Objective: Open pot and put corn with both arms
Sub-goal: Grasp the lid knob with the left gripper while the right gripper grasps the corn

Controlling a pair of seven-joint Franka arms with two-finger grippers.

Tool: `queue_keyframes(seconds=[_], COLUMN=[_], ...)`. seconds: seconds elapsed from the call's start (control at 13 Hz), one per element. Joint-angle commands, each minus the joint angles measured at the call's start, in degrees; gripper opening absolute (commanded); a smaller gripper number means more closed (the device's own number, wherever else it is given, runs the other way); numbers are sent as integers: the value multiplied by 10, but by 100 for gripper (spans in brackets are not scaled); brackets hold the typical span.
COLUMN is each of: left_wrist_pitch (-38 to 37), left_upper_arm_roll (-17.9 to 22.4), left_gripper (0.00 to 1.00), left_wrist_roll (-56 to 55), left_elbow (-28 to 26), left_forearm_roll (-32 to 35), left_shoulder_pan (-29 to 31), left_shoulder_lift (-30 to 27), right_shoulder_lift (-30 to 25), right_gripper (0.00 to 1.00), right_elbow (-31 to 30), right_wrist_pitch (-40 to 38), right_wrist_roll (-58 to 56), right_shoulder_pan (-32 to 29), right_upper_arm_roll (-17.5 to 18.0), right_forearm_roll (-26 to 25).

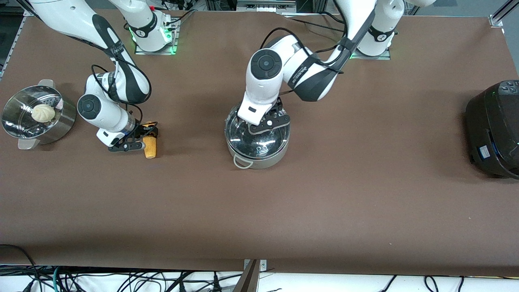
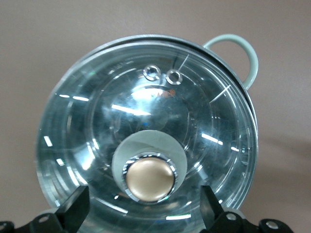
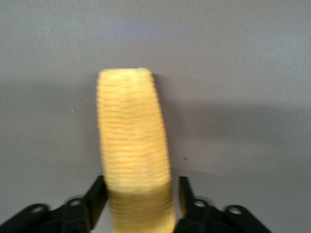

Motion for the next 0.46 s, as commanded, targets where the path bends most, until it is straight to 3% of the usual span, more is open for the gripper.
queue_keyframes(seconds=[0.0,0.15,0.31,0.38], left_wrist_pitch=[1,2,2,2], left_upper_arm_roll=[10,9,9,10], left_gripper=[98,87,61,54], left_wrist_roll=[-13,-8,-6,-4], left_elbow=[26,23,19,19], left_forearm_roll=[18,18,18,19], left_shoulder_pan=[-10,-10,-10,-10], left_shoulder_lift=[15,18,18,18], right_shoulder_lift=[-10,-24,-37,-37], right_gripper=[0,0,0,0], right_elbow=[3,12,53,87], right_wrist_pitch=[-1,-6,-76,-129], right_wrist_roll=[-7,-11,-13,-13], right_shoulder_pan=[-4,-3,-3,-4], right_upper_arm_roll=[3,4,8,11], right_forearm_roll=[-1,-3,-3,-3])
